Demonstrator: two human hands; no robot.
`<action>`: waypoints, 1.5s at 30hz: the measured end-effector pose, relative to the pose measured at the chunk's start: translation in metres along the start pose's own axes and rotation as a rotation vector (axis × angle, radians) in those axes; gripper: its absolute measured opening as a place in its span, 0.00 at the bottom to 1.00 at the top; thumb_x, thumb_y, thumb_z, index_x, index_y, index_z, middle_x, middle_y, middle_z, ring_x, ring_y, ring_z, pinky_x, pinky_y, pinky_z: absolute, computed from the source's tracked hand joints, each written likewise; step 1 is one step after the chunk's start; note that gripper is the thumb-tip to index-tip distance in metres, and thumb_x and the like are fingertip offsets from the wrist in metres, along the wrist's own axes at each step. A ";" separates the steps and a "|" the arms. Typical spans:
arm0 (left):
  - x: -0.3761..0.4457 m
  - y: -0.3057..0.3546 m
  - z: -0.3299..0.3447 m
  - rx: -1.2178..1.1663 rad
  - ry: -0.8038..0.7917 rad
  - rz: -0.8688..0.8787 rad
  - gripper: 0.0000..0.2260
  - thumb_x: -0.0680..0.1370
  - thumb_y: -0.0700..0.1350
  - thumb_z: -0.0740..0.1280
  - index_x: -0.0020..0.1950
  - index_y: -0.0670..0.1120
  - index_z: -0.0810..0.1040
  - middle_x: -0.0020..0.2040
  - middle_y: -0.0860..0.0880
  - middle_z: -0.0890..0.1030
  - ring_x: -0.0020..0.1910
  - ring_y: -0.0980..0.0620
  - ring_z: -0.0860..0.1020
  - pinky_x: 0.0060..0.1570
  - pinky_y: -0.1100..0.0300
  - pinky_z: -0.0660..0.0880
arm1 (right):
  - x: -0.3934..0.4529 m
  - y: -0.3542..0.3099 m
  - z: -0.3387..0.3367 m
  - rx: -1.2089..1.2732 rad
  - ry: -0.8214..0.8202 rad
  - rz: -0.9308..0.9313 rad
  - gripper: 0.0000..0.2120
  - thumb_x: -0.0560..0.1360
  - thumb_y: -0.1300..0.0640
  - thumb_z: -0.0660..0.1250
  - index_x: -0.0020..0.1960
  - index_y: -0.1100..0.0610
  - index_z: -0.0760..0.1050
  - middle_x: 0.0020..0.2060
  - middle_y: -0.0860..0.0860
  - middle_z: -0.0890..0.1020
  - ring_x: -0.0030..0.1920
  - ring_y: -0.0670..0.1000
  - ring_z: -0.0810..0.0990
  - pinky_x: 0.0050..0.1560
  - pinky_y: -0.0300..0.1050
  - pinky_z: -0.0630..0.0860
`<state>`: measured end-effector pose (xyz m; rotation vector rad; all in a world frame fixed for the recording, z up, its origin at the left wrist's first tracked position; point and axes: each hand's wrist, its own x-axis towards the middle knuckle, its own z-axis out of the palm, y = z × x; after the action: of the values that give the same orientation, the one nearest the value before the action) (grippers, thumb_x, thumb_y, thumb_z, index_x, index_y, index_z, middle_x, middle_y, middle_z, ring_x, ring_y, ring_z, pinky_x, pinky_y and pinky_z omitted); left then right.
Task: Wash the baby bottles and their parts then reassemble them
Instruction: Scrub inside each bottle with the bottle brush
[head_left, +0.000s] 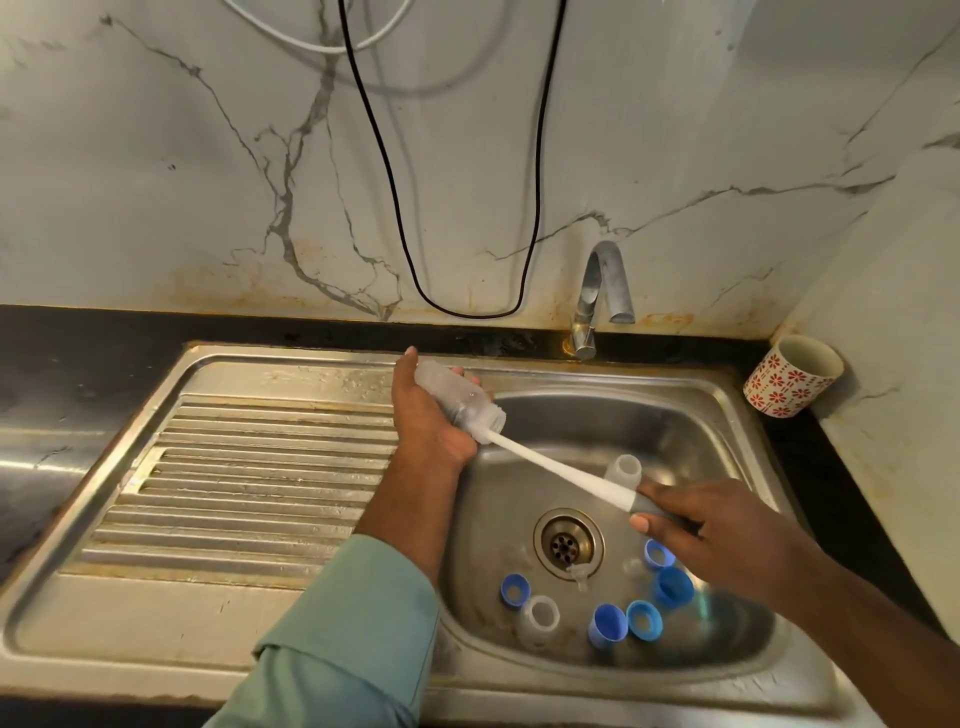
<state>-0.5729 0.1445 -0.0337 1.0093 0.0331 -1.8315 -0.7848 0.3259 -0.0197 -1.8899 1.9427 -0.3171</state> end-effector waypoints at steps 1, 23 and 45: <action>0.003 -0.003 -0.002 -0.045 -0.061 -0.003 0.22 0.71 0.60 0.72 0.52 0.43 0.77 0.45 0.46 0.79 0.44 0.48 0.78 0.52 0.53 0.77 | 0.000 0.002 0.003 0.079 0.012 0.021 0.14 0.75 0.42 0.64 0.54 0.47 0.83 0.30 0.45 0.79 0.31 0.46 0.76 0.34 0.39 0.72; 0.015 0.006 -0.012 -0.116 -0.522 0.096 0.18 0.77 0.58 0.60 0.61 0.48 0.72 0.38 0.50 0.77 0.35 0.51 0.77 0.37 0.59 0.76 | -0.007 -0.029 0.015 1.045 -0.198 0.341 0.16 0.71 0.47 0.66 0.45 0.58 0.83 0.30 0.58 0.76 0.22 0.49 0.66 0.23 0.38 0.64; 0.030 0.009 -0.015 -0.066 -0.172 -0.077 0.25 0.73 0.66 0.66 0.51 0.43 0.75 0.38 0.46 0.77 0.35 0.49 0.78 0.38 0.60 0.77 | -0.001 0.022 0.039 -0.103 0.472 -0.072 0.16 0.77 0.41 0.64 0.57 0.48 0.81 0.45 0.45 0.83 0.37 0.48 0.81 0.32 0.43 0.80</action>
<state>-0.5607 0.1247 -0.0592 0.8113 0.0282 -1.9687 -0.7877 0.3330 -0.0637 -2.0973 2.2202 -0.7567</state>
